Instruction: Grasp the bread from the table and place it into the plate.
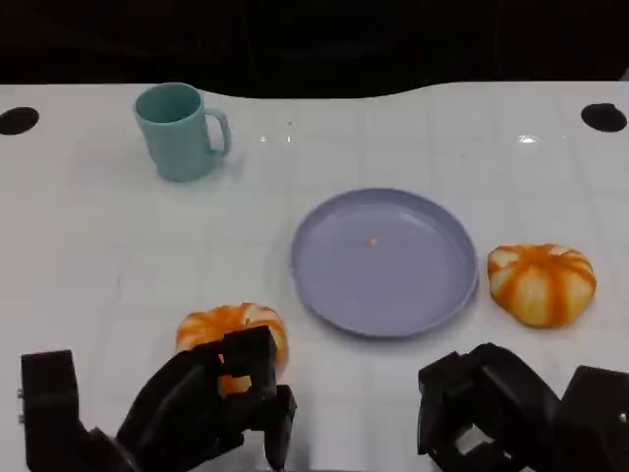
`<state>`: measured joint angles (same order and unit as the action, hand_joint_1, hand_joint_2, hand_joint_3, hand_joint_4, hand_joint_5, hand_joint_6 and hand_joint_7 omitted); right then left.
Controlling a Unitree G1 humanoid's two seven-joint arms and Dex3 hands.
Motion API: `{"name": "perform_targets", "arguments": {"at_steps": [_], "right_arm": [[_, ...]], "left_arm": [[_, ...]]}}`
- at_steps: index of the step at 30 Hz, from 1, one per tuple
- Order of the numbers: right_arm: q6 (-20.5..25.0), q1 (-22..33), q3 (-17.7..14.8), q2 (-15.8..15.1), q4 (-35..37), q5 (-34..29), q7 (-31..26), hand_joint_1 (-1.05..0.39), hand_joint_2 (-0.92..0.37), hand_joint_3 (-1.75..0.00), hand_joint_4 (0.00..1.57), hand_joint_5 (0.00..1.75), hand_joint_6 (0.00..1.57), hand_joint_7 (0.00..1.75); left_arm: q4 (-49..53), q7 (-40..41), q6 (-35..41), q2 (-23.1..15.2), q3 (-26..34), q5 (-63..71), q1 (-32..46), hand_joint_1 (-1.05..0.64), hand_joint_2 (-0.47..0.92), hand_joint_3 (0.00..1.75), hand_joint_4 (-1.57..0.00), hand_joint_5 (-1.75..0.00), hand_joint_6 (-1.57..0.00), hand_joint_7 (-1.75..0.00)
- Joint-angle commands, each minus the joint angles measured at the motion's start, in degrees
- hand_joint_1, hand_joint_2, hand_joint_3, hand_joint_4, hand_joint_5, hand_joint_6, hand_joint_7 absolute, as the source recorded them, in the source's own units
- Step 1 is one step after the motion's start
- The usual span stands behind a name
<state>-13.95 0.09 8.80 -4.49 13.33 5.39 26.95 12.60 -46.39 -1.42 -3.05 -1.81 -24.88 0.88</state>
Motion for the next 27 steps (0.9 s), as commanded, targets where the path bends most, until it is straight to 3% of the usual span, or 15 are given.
{"name": "perform_targets", "arguments": {"at_steps": [1, 8, 12, 18, 22, 27], "right_arm": [[-0.41, 0.31, -0.38, -0.37, -0.17, 0.51, 0.10, -1.05, -0.07, -1.33, 1.55, 1.25, 1.57, 0.98], [-0.31, -0.32, -0.43, 0.10, 0.84, 0.94, 0.34, -1.05, -0.10, -1.26, 1.56, 1.24, 1.57, 1.00], [0.63, -0.19, -0.25, 0.11, 0.25, 0.50, -0.12, -1.05, -0.10, -1.26, 1.56, 1.23, 1.57, 1.00], [0.06, -0.53, -0.47, 0.18, 0.90, 0.86, 0.13, -1.05, -0.07, -1.30, 1.56, 1.24, 1.57, 0.99], [-0.14, -0.81, -0.50, 0.12, 1.22, 0.59, -0.01, -1.05, -0.08, -1.30, 1.56, 1.24, 1.57, 0.99], [0.91, -0.60, -0.39, 0.17, 0.45, 0.70, -0.14, -1.05, -0.08, -1.29, 1.57, 1.25, 1.57, 0.99]], "left_arm": [[-0.91, 1.47, -2.26, -0.68, 0.43, 1.84, 0.01, -0.72, 0.92, 0.19, -0.86, -1.75, -0.69, -1.68], [-3.82, 4.31, -4.50, -0.53, 0.41, 3.73, 0.46, -0.75, 0.92, 0.20, -0.77, -1.75, -0.64, -1.53], [-4.07, 5.74, -9.54, -0.92, 0.63, 6.09, 0.24, -0.78, 0.92, 0.24, -0.63, -1.73, -0.60, -1.33], [-8.07, 13.29, -14.27, -1.72, 0.44, 13.64, 0.96, -0.76, 0.92, 0.27, -0.59, -1.57, -0.61, -1.05], [-11.05, 17.88, -16.85, -4.46, -0.11, 21.55, 1.41, -0.77, 0.92, 0.29, -0.53, -1.44, -0.47, -0.90], [-17.87, 21.60, -13.44, -8.45, -1.06, 29.96, 2.29, -0.73, 0.92, 0.22, -0.41, -1.26, -0.34, -0.68]]}}
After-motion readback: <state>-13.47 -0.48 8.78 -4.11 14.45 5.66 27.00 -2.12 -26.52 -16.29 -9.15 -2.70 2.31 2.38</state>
